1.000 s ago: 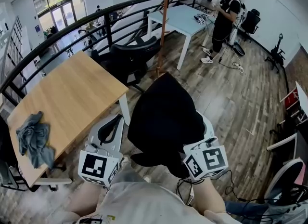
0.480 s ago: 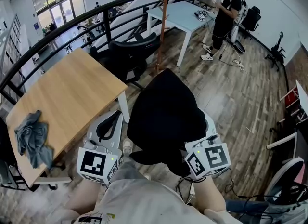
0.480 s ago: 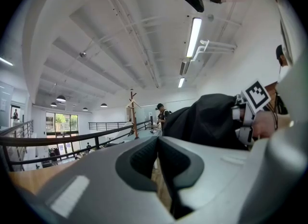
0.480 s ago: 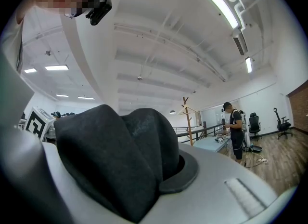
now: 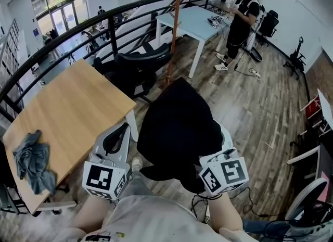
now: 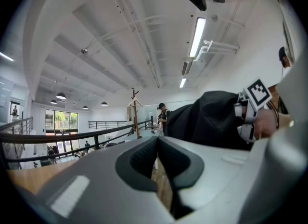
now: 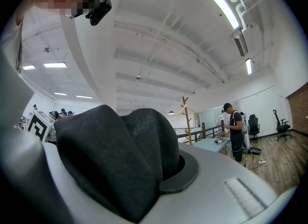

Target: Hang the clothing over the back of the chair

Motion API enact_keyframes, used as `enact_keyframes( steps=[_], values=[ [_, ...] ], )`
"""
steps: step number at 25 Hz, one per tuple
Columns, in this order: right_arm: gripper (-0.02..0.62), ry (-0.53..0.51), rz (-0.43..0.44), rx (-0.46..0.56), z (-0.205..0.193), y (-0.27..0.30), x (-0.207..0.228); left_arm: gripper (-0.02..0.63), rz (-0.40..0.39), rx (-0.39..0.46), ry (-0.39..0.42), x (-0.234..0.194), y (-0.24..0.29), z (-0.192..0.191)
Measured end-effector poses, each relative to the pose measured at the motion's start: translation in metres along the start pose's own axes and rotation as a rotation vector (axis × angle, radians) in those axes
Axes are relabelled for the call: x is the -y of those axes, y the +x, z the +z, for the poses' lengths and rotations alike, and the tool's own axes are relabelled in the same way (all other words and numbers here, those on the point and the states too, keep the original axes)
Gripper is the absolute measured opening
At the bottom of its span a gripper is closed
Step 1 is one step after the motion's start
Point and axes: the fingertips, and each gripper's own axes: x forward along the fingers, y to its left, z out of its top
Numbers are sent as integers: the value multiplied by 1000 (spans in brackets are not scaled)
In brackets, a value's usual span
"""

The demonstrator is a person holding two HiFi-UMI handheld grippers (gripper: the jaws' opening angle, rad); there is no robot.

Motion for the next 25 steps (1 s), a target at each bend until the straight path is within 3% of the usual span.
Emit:
enact_keyframes(
  steps=[8,25],
  values=[
    [37,14,-23,-15,-7,74,12,2,-33,-1,9,-49,68,-6],
    [38,1,-91,1,27,236,26,2,-91,41,13,-181,187,23]
  ],
)
